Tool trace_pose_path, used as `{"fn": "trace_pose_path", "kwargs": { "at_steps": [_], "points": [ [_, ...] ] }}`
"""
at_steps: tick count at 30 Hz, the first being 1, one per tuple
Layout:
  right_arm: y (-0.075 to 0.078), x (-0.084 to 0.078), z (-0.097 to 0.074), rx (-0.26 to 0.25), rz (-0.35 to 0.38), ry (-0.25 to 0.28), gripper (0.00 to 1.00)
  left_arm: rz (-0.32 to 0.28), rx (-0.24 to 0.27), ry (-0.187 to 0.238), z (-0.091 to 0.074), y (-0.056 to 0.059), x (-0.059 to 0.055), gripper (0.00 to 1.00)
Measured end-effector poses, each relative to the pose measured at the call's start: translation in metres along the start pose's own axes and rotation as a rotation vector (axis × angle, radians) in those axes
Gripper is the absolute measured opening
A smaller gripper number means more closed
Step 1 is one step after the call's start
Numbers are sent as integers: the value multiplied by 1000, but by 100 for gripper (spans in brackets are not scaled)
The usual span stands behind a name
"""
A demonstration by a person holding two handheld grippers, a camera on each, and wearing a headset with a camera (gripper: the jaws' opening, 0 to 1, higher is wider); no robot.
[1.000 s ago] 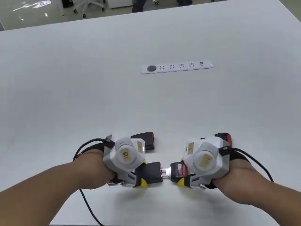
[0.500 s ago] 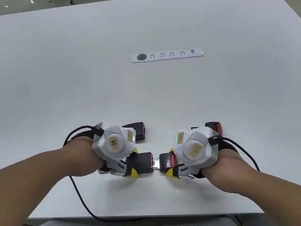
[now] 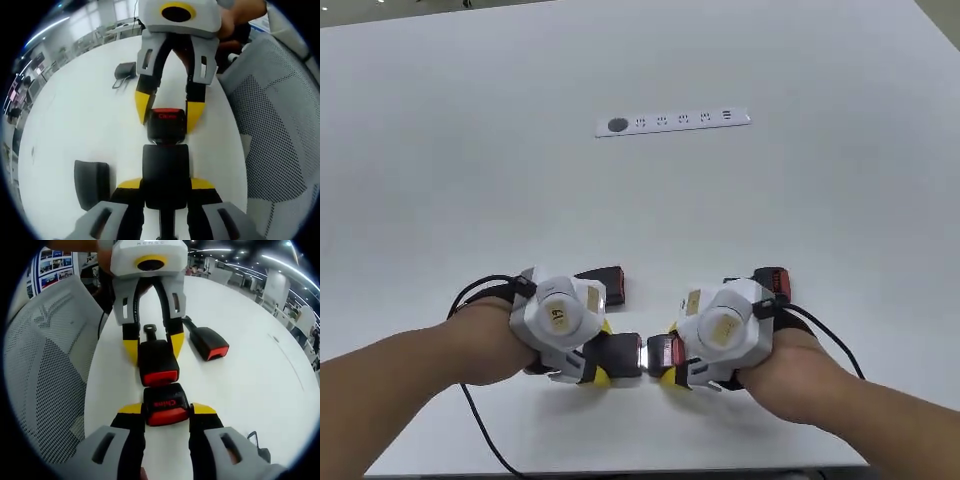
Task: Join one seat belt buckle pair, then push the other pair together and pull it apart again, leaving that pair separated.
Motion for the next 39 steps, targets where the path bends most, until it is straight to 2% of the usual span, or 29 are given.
{"fn": "trace_pose_path", "kwargs": {
  "at_steps": [2, 5, 10, 15, 20, 39],
  "points": [
    [0, -1, -1, 3, -31, -2, 32, -28, 8, -2, 0, 1, -1, 32],
    [0, -2, -4, 13, -68, -13, 31, -22, 10, -25, -1, 5, 4, 32],
    [5, -4, -2, 33, -57, -10, 31, -25, 3, -14, -1, 3, 1, 32],
    [6, -8, 1, 29, -68, -11, 31, -35, 17, -6, -1, 4, 0, 32],
    [7, -9, 2, 32, -54, 2, 31, -37, 15, -11, 0, 3, 0, 32],
    [6, -12, 6, 25, -47, -3, 32, -41, 22, -27, 3, 1, -3, 32]
  ]
}}
Point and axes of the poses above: the centre of the closed fingertips' face, and the gripper's own axes: z roughly forward along the fingers, y roughly to its right, x roughly out of its top, the point moved 8 cm from there along -z, roughly backward along the fingers, and after that the axes turned 2 degrees about z, right-handed, at the moved point
